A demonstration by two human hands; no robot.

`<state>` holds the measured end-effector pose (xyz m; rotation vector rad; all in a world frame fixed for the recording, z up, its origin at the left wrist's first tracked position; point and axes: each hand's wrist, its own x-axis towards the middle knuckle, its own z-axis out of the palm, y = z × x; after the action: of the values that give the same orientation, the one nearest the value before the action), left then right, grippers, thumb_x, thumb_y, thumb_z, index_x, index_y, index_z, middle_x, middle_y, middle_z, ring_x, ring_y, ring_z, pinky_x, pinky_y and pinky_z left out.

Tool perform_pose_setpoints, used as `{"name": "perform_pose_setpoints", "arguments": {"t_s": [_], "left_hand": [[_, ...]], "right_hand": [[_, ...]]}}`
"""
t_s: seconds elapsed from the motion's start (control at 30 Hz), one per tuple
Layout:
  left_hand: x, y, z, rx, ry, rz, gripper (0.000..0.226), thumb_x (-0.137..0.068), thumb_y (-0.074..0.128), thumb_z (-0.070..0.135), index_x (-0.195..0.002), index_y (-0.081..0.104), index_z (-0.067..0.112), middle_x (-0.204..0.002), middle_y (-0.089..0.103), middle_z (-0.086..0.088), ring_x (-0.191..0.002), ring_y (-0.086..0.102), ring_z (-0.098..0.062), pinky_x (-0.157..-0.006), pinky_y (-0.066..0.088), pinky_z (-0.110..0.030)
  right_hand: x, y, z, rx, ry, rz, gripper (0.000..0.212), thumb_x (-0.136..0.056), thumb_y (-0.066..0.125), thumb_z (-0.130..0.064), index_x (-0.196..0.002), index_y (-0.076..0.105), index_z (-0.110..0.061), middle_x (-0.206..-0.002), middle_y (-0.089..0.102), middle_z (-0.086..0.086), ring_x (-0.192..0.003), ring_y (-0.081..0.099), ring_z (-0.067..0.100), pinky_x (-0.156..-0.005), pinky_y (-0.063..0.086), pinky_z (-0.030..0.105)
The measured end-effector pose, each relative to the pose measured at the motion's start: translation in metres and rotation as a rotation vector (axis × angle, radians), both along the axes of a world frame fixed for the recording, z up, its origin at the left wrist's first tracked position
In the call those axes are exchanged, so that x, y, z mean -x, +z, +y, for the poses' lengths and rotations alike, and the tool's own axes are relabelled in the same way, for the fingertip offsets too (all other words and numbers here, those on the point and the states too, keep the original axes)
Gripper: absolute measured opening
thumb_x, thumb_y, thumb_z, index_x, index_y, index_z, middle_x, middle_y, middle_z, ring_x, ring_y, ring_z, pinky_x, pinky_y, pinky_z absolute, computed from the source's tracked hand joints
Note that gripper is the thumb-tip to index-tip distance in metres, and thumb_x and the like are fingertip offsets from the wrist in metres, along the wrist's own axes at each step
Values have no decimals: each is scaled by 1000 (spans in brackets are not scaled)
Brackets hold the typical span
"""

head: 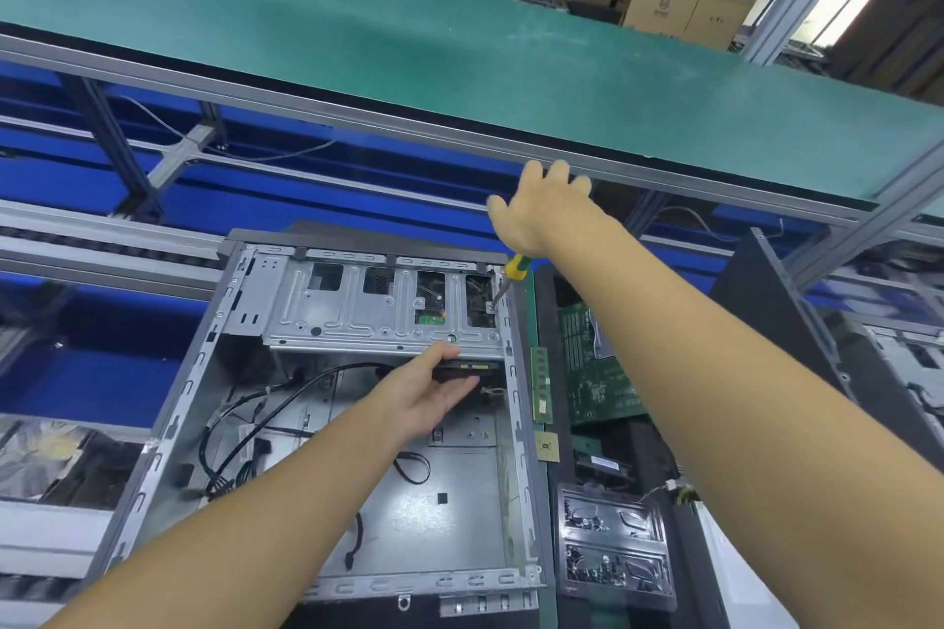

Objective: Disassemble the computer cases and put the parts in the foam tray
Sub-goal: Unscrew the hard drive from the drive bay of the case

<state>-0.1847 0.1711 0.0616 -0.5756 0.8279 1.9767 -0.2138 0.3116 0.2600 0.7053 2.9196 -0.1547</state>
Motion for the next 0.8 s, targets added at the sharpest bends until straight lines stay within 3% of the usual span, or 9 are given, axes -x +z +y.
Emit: {"name": "perform_pose_setpoints", "arguments": {"t_s": [0.07,0.17,0.3,0.4,0.47,0.57,0.67,0.73,0.8], "left_hand": [[0,0,0,0,0,-4,8,-91,63,0,-99,62,-1,-115,65,-26,-102,66,-38,-89,55,-41],[0,0,-1,-2,-1,-2,9,-91,63,0,-100,62,-1,-117,65,-26,-103,66,-38,-90,55,-42],[1,-1,-1,-7,-6,-8,11,-91,63,0,-101,62,-2,-115,66,-27,-105,66,-39,-93,53,-42],[1,0,-2,-8,-4,-12,9,-90,64,0,-100,62,-1,-114,66,-27,-106,65,-39,-94,53,-41],[1,0,-1,-3,-3,-15,10,-91,63,0,-100,61,-1,-115,65,-27,-107,64,-39,-94,52,-41],[1,0,-2,4,-2,-29,14,-90,65,0,-104,61,-1,-114,64,-29,-106,64,-39,-94,53,-41],[2,1,-3,4,-10,-30,15,-90,65,0,-104,62,-1,-112,65,-29,-104,65,-39,-94,53,-40],[2,0,-2,6,-9,-32,14,-90,65,0,-103,61,-1,-115,64,-29,-105,65,-39,-93,53,-41],[2,0,-2,7,-7,-35,14,-90,65,1,-103,62,-1,-115,64,-29,-104,65,-38,-94,52,-41]], "right_hand": [[-4,-1,-2,-183,15,-80,55,-106,30,-47,-149,29,-13,-139,45,15,-108,53,38,-72,42,41],[-4,1,-2,-238,171,-84,17,-102,41,-15,-117,44,-9,-116,59,15,-82,53,32,-64,39,38],[-3,16,2,68,285,-136,26,-92,50,-7,-115,50,-21,-121,47,7,-106,42,30,-76,41,39],[-1,16,1,102,171,-144,25,-96,49,-26,-120,48,-17,-133,41,12,-111,43,33,-82,41,41],[-3,11,-1,-32,56,-133,44,-103,39,-41,-136,39,-12,-135,41,18,-108,45,37,-82,41,45],[-5,3,-5,-142,67,-54,28,-106,39,-23,-130,40,-8,-112,54,18,-86,51,36,-66,40,41],[-4,6,-4,-56,167,-55,19,-96,44,-5,-114,43,-7,-108,58,15,-86,52,34,-66,40,40],[-4,15,-3,82,206,-108,23,-93,46,-5,-113,49,-15,-109,54,8,-90,50,29,-68,43,36],[-6,21,-2,237,195,-130,15,-96,49,-15,-109,51,-20,-103,58,6,-76,57,22,-60,47,30]]}}
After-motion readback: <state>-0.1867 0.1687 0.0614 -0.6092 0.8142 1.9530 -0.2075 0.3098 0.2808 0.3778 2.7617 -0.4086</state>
